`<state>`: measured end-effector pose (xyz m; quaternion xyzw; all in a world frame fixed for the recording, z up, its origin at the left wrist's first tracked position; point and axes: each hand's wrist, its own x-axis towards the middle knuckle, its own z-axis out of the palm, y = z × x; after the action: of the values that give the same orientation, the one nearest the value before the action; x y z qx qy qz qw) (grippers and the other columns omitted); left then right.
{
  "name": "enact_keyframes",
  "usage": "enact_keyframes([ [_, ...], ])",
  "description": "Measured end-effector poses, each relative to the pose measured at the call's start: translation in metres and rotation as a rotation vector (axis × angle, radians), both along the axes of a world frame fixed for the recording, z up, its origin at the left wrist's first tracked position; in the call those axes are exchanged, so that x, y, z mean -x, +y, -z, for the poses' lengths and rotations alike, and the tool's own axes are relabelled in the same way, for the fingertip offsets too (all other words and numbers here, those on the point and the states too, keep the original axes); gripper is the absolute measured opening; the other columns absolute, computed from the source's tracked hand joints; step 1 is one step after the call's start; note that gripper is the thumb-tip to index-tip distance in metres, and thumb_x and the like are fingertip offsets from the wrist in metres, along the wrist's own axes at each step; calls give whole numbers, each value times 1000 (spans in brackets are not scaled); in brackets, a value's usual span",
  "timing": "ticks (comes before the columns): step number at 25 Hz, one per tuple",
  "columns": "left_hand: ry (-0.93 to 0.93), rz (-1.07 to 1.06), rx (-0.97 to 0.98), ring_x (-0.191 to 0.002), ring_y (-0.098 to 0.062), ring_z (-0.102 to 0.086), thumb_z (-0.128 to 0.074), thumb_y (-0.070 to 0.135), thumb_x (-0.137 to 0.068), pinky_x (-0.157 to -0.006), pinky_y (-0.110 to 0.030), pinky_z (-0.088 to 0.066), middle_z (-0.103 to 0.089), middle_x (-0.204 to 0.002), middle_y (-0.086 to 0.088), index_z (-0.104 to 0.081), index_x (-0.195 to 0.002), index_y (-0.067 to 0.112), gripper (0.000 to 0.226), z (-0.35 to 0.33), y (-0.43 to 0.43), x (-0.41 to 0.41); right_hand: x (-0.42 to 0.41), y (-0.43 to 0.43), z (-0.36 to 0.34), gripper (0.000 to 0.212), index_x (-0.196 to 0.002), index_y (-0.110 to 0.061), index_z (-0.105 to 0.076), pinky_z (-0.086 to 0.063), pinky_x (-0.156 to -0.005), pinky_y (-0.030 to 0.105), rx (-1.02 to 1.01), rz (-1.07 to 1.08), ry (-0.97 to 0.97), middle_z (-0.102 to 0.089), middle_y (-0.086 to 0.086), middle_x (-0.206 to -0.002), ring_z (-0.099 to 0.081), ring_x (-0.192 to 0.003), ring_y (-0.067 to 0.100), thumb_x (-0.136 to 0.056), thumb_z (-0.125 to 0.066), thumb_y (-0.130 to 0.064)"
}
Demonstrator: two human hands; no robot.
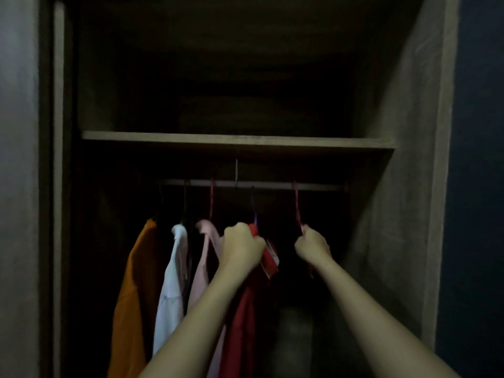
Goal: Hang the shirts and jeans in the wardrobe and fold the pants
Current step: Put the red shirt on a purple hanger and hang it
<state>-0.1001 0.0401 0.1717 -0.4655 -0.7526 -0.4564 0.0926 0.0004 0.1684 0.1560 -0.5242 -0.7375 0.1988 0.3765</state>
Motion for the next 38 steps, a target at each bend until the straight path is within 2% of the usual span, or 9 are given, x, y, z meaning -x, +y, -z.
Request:
enact_keyframes([
  [5,-52,2,-37,-104,-38,-58,-55,12,-84,-68,-30,-37,-63,-103,-19,-62,-90,2,13,-43,36,-3,-32,1,-4,38,-132,-18,-47,-48,-78,36,-230,95,-297,-60,11,-117,-58,-107,30,-93,-49,-17],
  [10,-60,-45,28,-109,-36,-58,-56,14,-87,-77,-35,-47,-62,-114,-19,-62,-106,0,25,-45,74,8,-37,7,2,33,-127,-15,-49,-40,-64,31,-356,111,-381,-63,9,-109,-61,-102,29,-94,-47,-13],
  [14,-144,-39,96,-108,-35,-59,-53,14,-87,-82,-37,-50,-63,-114,-18,-61,-109,1,27,-19,94,2,-40,10,5,36,-129,-15,-46,-39,-64,31,-380,103,-368,-62,8,-111,-61,-103,28,-94,-47,-13],
  [17,-261,22,159,-119,-36,-51,-52,17,-88,-93,-40,-46,-54,-128,-17,-45,-128,2,43,-6,100,-17,-43,11,4,39,-133,-15,-42,-39,-65,32,-383,99,-368,-61,9,-113,-60,-104,29,-94,-48,-13],
  [23,-244,36,240,-125,-37,-46,-52,21,-91,-97,-42,-42,-47,-136,-20,-27,-141,1,59,3,93,-13,-53,4,3,46,-139,-16,-38,-47,-80,37,-347,52,-404,-55,9,-127,-53,-115,30,-95,-46,-30],
  [26,-134,23,169,-125,-41,-44,-50,29,-92,-100,-40,-39,-47,-136,-24,-22,-145,2,66,-2,71,-6,-49,-12,-2,52,-140,-14,-38,-48,-82,36,-585,98,-358,-50,8,-130,-47,-118,27,-92,-49,-30],
  [30,-51,-31,-80,-114,-38,-55,-47,19,-92,-90,-30,-41,-61,-119,-23,-42,-137,4,48,8,5,24,-2,-55,14,42,-124,-10,-56,-50,-81,36,-856,-91,-212,-62,7,-113,-57,-102,27,-82,-57,-18],
  [35,-21,-187,-166,-107,-31,-60,-46,16,-94,-85,-27,-42,-67,-115,-13,-53,-132,11,39,62,-112,94,96,-137,62,45,-122,-8,-57,-47,-86,35,-785,-434,-144,-63,9,-111,-57,-101,29,-82,-40,-20],
  [38,-14,-288,-137,-109,-28,-62,-48,17,-94,-95,-35,-47,-67,-117,-11,-58,-127,10,35,117,-203,152,164,-210,106,47,-125,-8,-54,-44,-89,34,-740,-665,-164,-61,8,-115,-55,-103,27,-83,-40,-25],
])
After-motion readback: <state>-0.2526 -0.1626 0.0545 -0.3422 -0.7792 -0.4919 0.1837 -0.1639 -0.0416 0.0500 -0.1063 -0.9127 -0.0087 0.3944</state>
